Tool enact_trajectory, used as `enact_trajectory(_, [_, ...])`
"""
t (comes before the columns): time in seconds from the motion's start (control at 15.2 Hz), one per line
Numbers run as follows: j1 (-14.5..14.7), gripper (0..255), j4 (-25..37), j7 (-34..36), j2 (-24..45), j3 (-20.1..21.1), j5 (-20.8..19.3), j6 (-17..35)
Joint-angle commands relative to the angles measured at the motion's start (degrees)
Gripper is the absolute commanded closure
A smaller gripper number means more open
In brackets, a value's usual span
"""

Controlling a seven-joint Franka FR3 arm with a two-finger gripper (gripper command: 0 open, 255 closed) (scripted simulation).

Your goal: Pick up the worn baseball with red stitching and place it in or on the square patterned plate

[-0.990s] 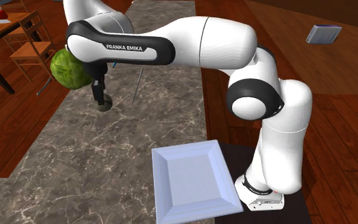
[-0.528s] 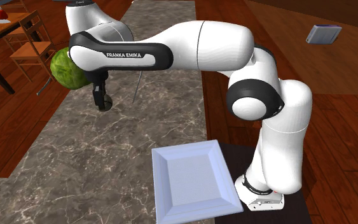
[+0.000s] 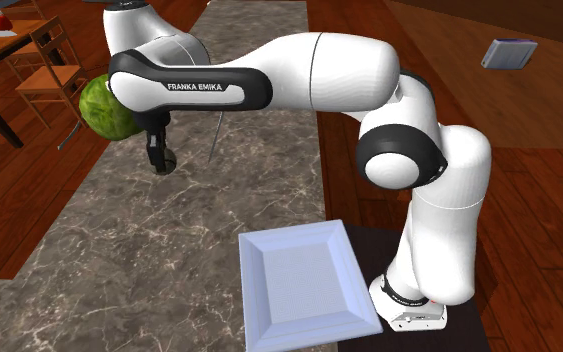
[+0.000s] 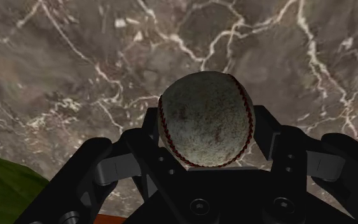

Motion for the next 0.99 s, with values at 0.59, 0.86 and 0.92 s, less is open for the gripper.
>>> enact_trajectory(0.59, [-0.18,255,4.04,0.23,0.66,-0.03,0.04,-3.38])
enact_trajectory(0.86, [-0.42,255,8.63,0.45,1.66,-0.06,0.16,-6.97])
enact_trajectory(0.92, [-0.49,255,9.89,0.50,1.98,-0.07,0.20,-7.90])
